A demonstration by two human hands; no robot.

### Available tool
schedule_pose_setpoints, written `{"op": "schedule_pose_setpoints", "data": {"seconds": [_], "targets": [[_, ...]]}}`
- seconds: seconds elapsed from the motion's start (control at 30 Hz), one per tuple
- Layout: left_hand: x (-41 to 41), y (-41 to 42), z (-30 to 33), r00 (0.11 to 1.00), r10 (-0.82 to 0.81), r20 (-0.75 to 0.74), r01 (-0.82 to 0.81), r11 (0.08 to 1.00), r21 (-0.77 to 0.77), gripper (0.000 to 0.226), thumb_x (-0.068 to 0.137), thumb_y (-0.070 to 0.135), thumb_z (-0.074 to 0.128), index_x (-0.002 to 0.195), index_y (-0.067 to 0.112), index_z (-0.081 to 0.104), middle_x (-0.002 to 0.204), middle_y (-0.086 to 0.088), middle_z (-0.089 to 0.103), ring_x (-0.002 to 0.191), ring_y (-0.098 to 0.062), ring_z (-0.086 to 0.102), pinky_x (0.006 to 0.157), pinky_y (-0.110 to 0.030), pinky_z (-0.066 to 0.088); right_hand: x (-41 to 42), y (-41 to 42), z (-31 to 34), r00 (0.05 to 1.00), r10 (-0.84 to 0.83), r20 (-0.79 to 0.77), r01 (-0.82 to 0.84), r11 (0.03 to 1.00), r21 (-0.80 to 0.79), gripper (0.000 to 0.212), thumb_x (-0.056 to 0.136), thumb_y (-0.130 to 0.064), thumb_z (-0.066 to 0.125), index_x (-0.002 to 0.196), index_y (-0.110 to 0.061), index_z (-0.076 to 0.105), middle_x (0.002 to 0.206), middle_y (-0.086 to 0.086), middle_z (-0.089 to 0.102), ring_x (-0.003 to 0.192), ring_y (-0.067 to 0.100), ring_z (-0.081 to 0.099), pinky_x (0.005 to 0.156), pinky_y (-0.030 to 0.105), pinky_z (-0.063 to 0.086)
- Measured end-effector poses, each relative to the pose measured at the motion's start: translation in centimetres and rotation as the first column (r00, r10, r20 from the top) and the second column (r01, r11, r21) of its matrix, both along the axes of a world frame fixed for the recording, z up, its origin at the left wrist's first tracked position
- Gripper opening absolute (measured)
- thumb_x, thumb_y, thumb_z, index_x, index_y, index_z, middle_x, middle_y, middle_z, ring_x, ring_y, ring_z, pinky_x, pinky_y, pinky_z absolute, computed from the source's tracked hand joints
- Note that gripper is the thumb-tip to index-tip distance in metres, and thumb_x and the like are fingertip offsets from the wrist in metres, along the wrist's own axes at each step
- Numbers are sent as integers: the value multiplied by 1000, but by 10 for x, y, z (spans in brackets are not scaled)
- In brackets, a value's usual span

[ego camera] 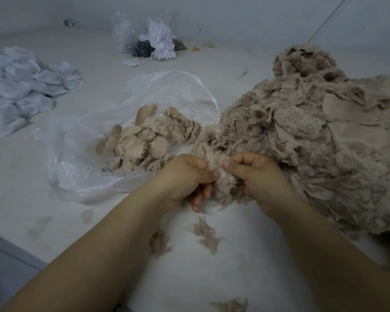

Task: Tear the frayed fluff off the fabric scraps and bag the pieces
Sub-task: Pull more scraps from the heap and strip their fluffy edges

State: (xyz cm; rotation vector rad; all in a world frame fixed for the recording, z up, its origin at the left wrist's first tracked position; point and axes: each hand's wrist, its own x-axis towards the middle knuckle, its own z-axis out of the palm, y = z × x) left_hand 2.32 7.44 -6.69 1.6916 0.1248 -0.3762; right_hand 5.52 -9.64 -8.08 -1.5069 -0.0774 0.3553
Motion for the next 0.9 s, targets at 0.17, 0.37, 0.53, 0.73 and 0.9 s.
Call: {"op": "schedule_pose_setpoints", "data": {"seconds": [0.17,0.37,0.53,0.73,0.9], "targets": [[22,11,10,874,463,148,-366,828,-424,28,98,8,53,73,7,66,58,-11,61,37,-19,44,39,-26,43,2,1,2,999,13,-41,-14,1000,-19,20,98,-16,58,83,-7,67,67,6,73,55,12,67,49,20,52],[44,4,-1,785,342,517,-498,845,197,26,96,13,59,121,13,64,91,2,68,72,-17,63,63,-27,51,0,1,4,998,14,-65,-18,998,-57,17,99,-15,56,89,-6,67,69,6,73,57,12,68,50,19,52],[47,-21,-14,853,-22,522,-322,765,558,11,89,11,60,85,2,58,75,-9,59,73,-28,57,66,-37,47,3,-3,10,989,-29,-148,25,999,-30,16,100,-14,53,90,-8,65,64,3,72,56,11,67,50,19,53],[44,-63,-19,856,-170,488,-184,782,596,27,89,1,49,66,15,40,69,-7,48,68,-29,51,58,-34,32,16,-14,16,961,-148,-232,120,984,-131,26,103,-22,47,81,-16,61,44,-8,59,41,0,56,44,11,44],[49,-74,-18,871,-147,469,-105,876,470,14,90,-1,47,79,4,54,80,-17,60,75,-32,59,64,-36,49,22,-27,14,943,-260,-207,252,966,-61,25,100,-19,52,78,-14,63,47,-9,63,41,-2,58,43,10,47]]}}
